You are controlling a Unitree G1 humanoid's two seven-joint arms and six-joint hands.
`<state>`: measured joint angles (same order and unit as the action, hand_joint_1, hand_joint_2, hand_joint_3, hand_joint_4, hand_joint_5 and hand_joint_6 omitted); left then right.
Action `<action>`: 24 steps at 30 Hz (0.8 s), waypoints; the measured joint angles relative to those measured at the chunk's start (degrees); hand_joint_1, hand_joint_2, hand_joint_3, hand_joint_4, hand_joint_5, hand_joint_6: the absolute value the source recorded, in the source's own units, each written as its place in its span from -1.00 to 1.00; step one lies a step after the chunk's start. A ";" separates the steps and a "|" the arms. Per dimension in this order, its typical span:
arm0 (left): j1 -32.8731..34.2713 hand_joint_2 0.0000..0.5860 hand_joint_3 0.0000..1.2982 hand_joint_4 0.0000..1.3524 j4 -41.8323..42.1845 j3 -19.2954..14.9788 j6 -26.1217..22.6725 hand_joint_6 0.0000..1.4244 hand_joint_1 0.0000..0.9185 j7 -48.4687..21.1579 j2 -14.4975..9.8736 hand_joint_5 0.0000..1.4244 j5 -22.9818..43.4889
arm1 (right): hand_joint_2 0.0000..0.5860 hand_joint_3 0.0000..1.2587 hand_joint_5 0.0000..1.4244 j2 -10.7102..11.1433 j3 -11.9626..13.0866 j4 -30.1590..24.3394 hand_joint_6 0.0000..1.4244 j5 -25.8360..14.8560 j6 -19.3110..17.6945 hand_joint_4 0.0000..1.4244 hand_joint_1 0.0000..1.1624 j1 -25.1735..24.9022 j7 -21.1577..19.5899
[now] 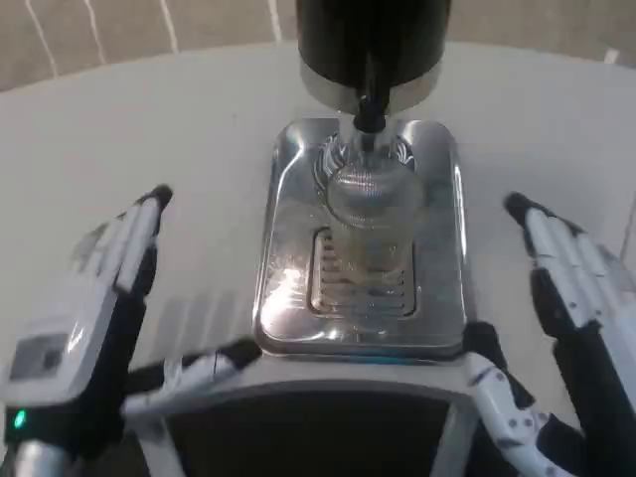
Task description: Grasp the cup under the faucet to collect the drink, then remove the cup.
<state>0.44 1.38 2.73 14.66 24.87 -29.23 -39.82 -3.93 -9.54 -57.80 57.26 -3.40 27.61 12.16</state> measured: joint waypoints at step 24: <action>-15.50 -0.72 -1.00 -1.00 12.75 -1.76 -2.98 -1.00 -1.00 -5.14 1.29 -1.00 -5.05 | 0.88 -1.00 -1.00 2.27 4.94 0.35 -1.00 -13.95 10.58 -1.00 -0.53 -15.19 3.14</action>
<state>-15.06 14.13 0.97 11.68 19.74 -27.94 -44.87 -1.65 -4.60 -57.45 43.31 7.18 12.42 15.30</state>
